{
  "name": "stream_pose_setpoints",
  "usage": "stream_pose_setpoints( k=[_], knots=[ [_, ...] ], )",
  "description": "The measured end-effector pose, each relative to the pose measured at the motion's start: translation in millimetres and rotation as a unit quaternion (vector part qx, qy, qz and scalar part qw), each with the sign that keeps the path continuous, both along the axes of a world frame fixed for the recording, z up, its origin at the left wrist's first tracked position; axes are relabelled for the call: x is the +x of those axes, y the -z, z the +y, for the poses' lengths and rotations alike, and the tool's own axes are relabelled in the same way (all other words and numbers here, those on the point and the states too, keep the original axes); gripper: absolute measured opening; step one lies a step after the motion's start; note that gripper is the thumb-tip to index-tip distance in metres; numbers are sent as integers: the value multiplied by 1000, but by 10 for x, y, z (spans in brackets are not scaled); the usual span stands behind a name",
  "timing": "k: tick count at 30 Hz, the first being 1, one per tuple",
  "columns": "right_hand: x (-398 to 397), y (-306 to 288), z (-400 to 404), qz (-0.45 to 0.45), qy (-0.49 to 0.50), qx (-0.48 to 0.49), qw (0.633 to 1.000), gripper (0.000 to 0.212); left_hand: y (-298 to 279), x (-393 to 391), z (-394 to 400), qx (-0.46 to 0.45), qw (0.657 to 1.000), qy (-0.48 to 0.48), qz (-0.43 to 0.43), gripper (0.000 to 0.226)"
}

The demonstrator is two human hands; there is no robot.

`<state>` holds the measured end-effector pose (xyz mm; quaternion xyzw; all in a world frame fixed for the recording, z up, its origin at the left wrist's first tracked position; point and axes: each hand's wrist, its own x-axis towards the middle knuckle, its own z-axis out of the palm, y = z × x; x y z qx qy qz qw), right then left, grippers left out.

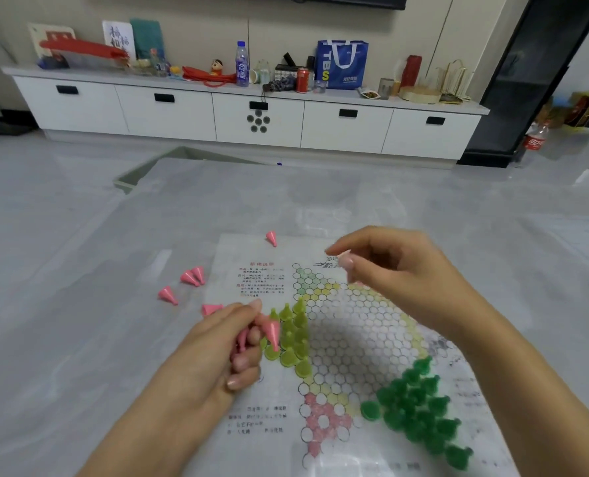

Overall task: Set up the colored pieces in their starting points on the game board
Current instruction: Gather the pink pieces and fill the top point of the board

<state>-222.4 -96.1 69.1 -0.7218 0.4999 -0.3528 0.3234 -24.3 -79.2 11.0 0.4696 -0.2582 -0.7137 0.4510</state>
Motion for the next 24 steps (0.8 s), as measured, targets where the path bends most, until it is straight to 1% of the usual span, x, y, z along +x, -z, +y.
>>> stream_pose_setpoints(
  k=[2,4,6,8,10,12,13,15,16,17,19,22,24],
  knots=[
    [140,33,33,50,-81,37,995,17,-8,-77,24,12,1000,3,24,19],
    [210,123,25,126,-117,33,985,19,-8,-119,25,18,1000,-10,24,22],
    [208,169,18,161,-116,19,980,20,-10,-113,8,15,999,-38,16,25],
    [146,151,28,167,-105,28,980,18,-21,-81,-14,7,998,-59,4,25],
    [84,110,72,207,-117,37,971,14,-28,-47,-27,1,998,-64,-9,25],
    [71,88,164,279,-142,60,948,10,-27,-28,-22,-8,998,-59,-24,24],
    [96,96,229,321,-152,71,932,12,-24,-25,-15,-11,998,-57,-29,24],
    [214,167,377,390,-161,70,904,24,-22,-25,-5,-15,998,-53,-31,24],
    [302,222,450,408,-164,49,897,29,-20,-27,-1,-17,998,-52,-32,25],
    [397,286,512,409,-170,21,896,31,-22,-29,6,-20,998,-51,-33,25],
    [563,434,580,404,-187,-19,895,27,-26,-30,19,-23,998,-51,-37,25],
    [677,576,564,417,-207,-27,885,16,-34,-15,30,-27,997,-56,-47,24],
    [689,610,567,410,-207,-20,888,10,-34,-1,27,-28,997,-59,-49,24]
  ],
)
